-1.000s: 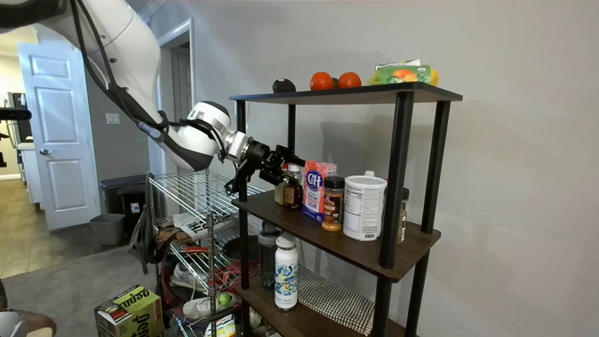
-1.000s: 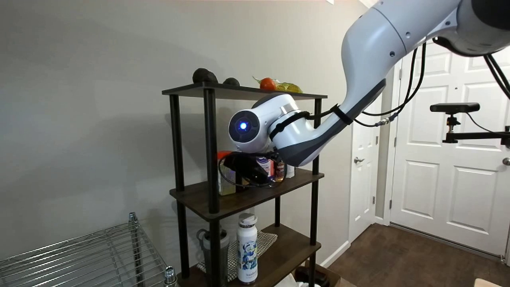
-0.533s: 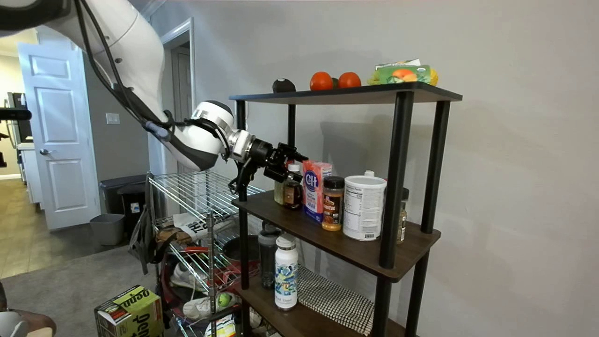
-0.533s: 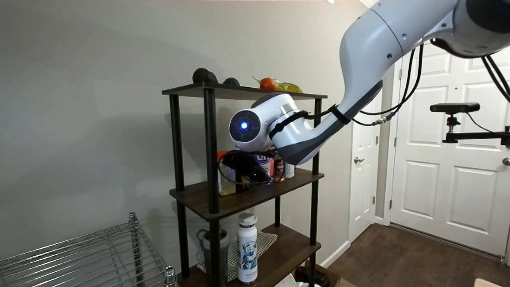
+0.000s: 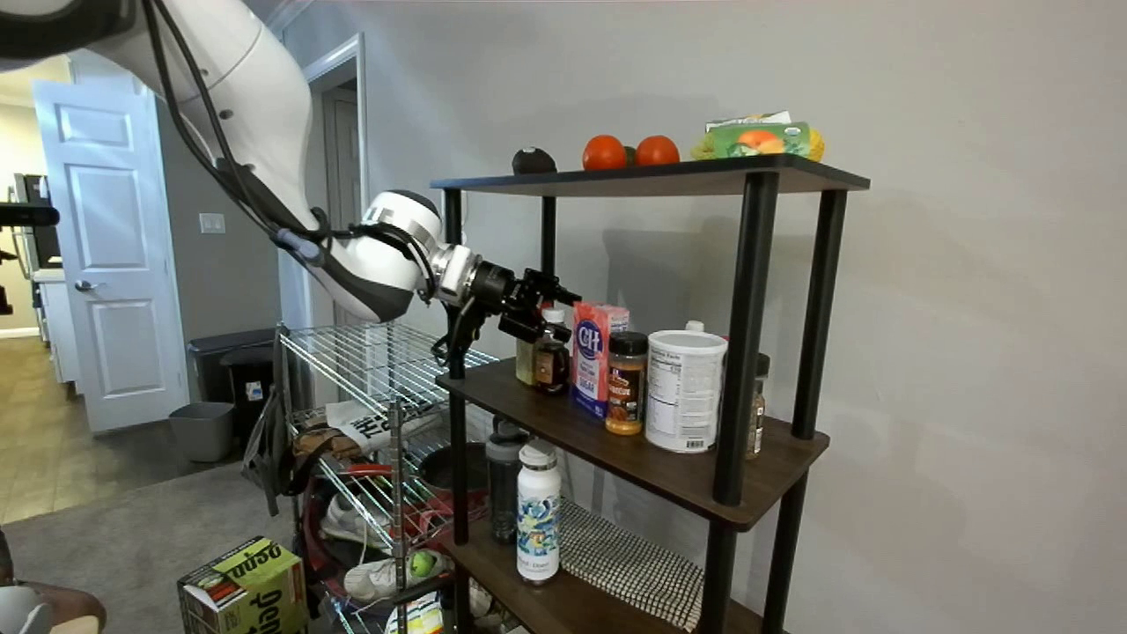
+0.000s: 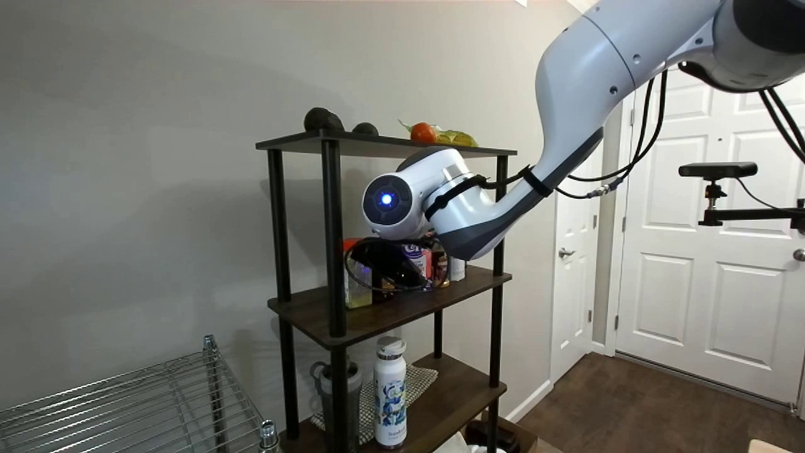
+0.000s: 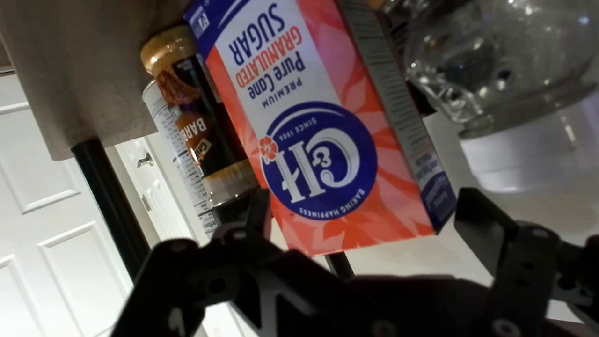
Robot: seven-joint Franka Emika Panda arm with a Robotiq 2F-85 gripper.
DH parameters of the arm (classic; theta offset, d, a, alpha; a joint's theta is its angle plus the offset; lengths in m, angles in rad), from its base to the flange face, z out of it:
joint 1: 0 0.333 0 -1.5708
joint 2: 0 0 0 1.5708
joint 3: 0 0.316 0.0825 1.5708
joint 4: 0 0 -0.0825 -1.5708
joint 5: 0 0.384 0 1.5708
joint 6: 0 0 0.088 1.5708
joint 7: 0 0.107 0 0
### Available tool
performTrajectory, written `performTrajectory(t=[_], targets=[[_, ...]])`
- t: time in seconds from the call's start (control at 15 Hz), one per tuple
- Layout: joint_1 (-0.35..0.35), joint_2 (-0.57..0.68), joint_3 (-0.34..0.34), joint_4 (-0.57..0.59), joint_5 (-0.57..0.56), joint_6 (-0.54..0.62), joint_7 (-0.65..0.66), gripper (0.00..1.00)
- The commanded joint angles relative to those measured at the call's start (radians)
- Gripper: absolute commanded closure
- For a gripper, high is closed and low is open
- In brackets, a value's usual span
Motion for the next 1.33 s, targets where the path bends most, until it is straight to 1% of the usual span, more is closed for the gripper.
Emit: performTrajectory(t=[0.0, 0.8, 1.27], targets=[[-0.012, 0.005, 0.003, 0.006, 0.008, 0.012, -0.037, 0.0], [-0.014, 0.004, 0.002, -0.021, 0.048, -0.034, -0.094, 0.0], [-0.011, -0.007, 0.004, -0.041, 0.056, -0.071, -0.099, 0.0]])
